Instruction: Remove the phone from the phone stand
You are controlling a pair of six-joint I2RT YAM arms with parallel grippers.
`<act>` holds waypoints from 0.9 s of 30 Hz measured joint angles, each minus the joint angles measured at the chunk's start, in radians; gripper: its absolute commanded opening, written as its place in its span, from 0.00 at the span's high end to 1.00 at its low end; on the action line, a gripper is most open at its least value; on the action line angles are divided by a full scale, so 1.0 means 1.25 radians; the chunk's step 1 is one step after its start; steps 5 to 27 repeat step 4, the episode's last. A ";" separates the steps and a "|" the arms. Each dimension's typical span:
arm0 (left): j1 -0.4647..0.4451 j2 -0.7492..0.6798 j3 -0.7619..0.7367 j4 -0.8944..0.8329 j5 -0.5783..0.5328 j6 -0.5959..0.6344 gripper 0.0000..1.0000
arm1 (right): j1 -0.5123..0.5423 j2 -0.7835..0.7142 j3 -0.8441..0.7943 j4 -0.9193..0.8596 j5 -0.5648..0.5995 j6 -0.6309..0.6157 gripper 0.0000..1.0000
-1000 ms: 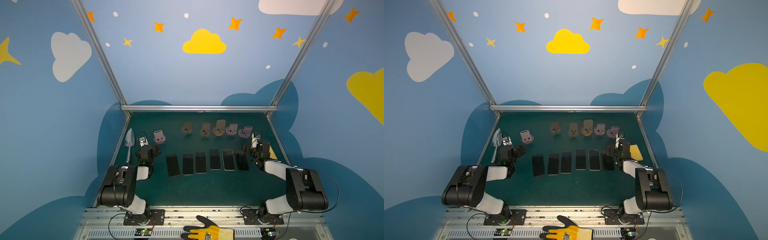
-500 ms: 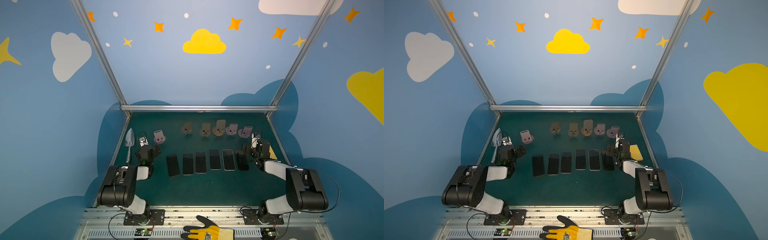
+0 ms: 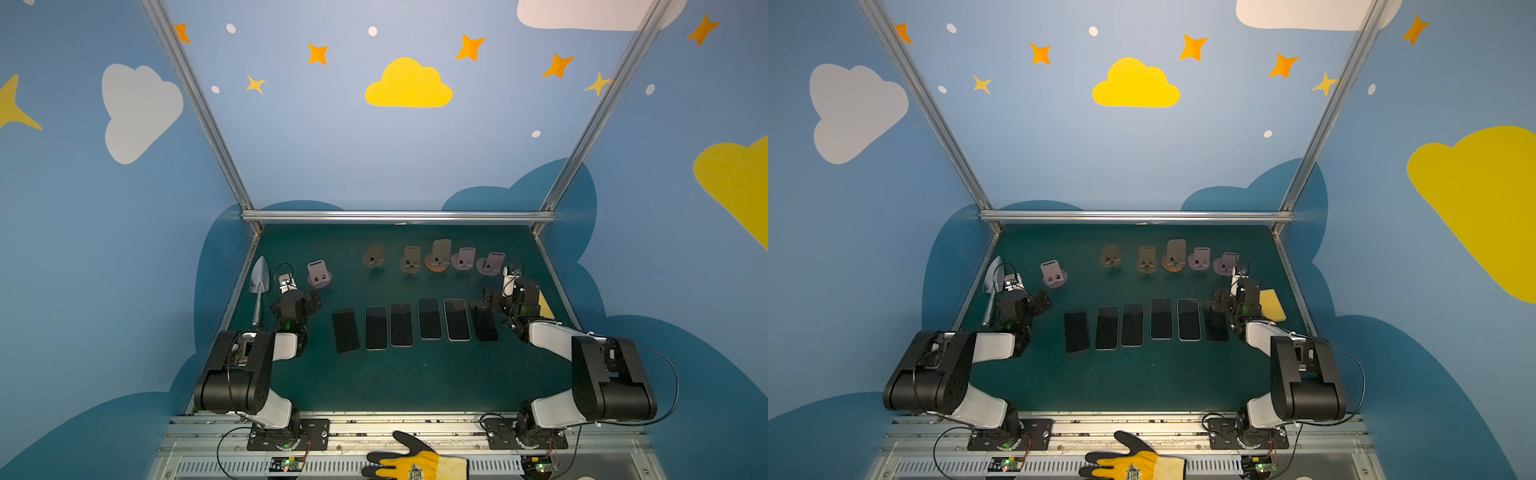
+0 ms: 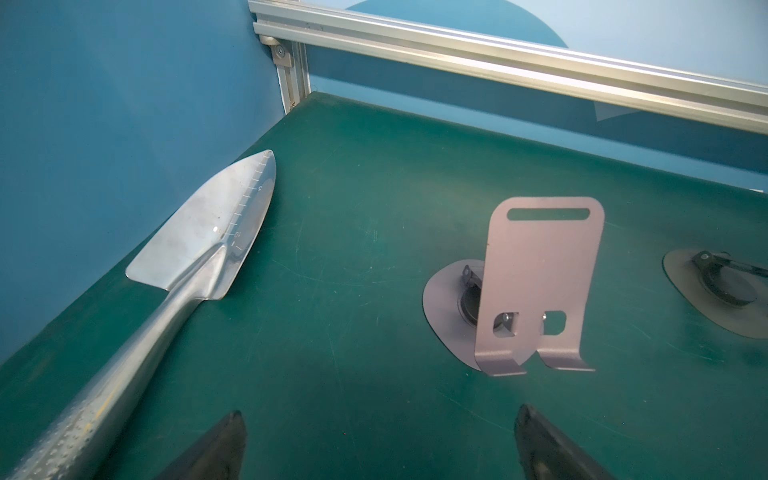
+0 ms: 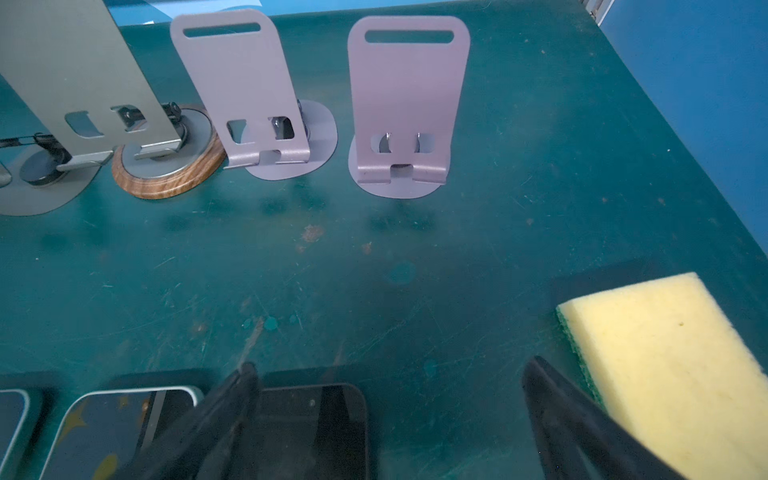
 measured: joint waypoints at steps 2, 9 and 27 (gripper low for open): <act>0.000 0.000 0.000 0.000 0.000 0.000 0.00 | -0.003 0.000 0.000 -0.001 -0.003 0.000 0.01; 0.000 0.000 0.000 0.000 0.000 0.000 0.00 | -0.004 0.000 0.000 -0.001 -0.004 0.000 0.02; 0.000 0.000 0.000 0.000 0.000 0.000 0.00 | -0.004 0.000 0.000 -0.001 -0.004 0.000 0.02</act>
